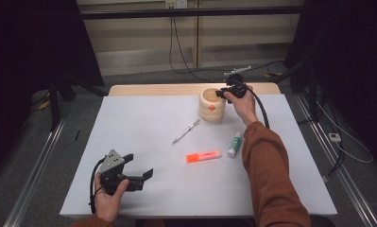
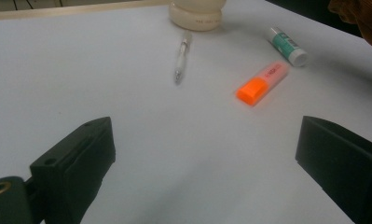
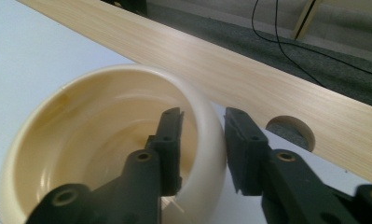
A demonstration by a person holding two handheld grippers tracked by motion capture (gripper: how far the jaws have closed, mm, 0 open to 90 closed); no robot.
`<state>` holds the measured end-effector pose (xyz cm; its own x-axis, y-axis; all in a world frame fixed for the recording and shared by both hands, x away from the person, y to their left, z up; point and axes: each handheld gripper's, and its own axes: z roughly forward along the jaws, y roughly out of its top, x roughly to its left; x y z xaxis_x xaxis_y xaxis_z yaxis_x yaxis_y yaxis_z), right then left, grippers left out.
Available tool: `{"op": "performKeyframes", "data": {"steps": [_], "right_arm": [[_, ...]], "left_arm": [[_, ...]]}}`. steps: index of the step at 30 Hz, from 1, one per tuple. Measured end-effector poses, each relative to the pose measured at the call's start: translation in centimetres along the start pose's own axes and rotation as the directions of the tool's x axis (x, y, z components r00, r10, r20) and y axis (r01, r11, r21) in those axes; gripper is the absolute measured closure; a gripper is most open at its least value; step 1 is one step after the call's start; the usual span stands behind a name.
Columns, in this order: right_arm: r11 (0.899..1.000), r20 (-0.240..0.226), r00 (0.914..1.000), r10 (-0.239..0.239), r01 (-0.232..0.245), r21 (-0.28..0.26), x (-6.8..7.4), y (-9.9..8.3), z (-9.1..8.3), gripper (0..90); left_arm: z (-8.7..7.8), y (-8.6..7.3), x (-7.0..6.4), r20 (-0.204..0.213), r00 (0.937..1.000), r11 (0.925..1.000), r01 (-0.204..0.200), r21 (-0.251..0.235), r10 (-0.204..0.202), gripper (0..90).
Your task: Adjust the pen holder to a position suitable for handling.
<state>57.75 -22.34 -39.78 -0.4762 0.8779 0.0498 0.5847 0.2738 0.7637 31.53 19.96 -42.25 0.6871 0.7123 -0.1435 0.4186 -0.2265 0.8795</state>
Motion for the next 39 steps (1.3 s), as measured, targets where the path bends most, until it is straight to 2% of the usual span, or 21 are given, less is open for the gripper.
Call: {"op": "performKeyframes", "data": {"steps": [4, 6, 8, 17, 28, 39], "right_arm": [[1.0, -0.001, 1.0, 0.009, -0.009, -0.001, -0.1, 0.0, 0.0, 71.3], [0.999, -0.016, 0.9994, 0.032, -0.032, -0.013, 0.0, 0.1, 0.0, 73.0], [1.0, -0.008, 0.9996, 0.028, -0.028, -0.01, 0.1, 0.1, 0.0, 73.0], [0.998, -0.022, 0.9982, 0.056, -0.056, -0.018, -0.2, 0.2, -0.8, 72.7], [0.999, -0.044, 0.999, 0.009, -0.012, -0.051, 0.5, 0.8, -3.4, 73.1], [0.998, -0.062, 0.998, -0.014, 0.01, -0.057, 1.7, 0.3, -5.4, 73.5]], "left_arm": [[0.0, 0.0, 0.0, 0.003, 1.0, 1.0, 0.001, 0.0, -0.001, 4.5], [0.0, 0.0, 0.0, 0.003, 1.0, 1.0, 0.002, -0.001, -0.002, 4.5], [0.0, 0.0, 0.0, 0.003, 1.0, 1.0, 0.0, -0.001, 0.0, 4.5], [0.0, 0.0, 0.0, 0.001, 1.0, 1.0, -0.003, 0.004, 0.003, 4.5], [0.0, 0.0, -0.1, -0.001, 1.0, 1.0, 0.0, 0.004, 0.0, 4.5], [0.0, 0.0, -0.1, -0.001, 1.0, 1.0, -0.002, 0.002, 0.002, 4.5]]}}
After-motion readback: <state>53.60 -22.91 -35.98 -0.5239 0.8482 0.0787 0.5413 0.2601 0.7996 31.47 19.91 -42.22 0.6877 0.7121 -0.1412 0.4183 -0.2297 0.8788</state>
